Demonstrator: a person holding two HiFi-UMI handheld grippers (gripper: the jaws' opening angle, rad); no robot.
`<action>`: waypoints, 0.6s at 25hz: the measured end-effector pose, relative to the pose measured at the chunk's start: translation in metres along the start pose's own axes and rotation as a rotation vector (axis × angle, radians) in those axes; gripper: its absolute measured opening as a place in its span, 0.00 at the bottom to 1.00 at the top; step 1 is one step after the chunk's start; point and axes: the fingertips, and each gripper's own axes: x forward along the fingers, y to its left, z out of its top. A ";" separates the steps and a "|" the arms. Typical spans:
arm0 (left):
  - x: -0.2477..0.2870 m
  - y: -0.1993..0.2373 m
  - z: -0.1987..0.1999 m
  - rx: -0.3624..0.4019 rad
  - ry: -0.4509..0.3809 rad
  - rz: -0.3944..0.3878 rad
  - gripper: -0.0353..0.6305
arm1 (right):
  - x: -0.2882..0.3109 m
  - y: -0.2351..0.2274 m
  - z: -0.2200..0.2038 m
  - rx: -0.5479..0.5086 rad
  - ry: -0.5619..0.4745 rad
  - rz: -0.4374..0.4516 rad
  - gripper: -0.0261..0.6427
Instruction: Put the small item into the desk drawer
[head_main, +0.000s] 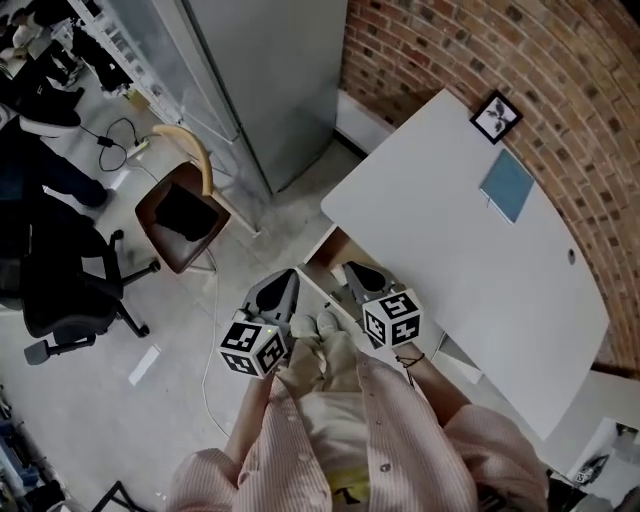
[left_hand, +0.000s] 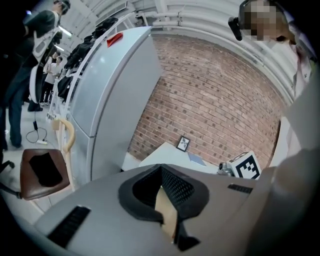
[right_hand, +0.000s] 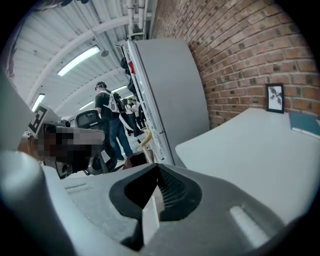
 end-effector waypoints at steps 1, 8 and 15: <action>-0.002 -0.001 0.006 0.014 -0.011 0.000 0.05 | -0.004 0.001 0.007 -0.012 -0.013 0.002 0.05; -0.012 -0.005 0.042 0.157 -0.057 0.013 0.05 | -0.032 0.011 0.055 -0.049 -0.133 0.013 0.05; -0.022 -0.004 0.077 0.190 -0.140 0.024 0.05 | -0.051 0.015 0.103 -0.041 -0.263 0.023 0.05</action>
